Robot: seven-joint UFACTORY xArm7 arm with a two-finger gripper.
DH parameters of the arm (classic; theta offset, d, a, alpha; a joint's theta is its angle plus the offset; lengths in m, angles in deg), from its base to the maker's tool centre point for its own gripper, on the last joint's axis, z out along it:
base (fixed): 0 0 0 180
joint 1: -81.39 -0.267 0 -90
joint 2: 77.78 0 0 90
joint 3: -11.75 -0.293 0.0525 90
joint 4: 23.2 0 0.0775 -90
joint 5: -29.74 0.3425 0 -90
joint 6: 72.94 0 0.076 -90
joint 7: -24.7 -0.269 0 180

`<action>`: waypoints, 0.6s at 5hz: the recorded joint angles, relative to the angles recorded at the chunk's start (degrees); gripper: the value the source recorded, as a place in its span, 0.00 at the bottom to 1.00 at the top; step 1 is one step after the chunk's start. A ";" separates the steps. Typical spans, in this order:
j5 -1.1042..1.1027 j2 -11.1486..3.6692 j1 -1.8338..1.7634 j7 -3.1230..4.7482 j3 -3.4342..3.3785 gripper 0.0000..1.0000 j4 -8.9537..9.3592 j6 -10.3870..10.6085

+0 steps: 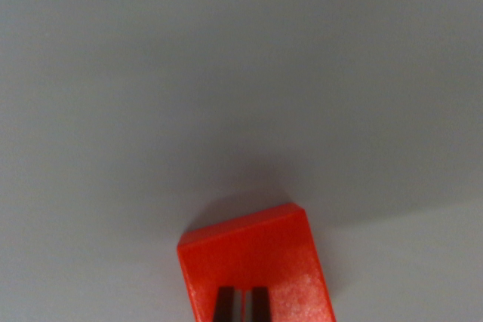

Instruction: Reach red block

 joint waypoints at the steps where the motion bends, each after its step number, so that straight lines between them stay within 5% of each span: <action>1: -0.10 -0.04 0.07 -0.07 0.06 0.00 0.55 0.62; 3: -0.16 -0.06 0.10 -0.11 0.09 0.00 0.83 0.92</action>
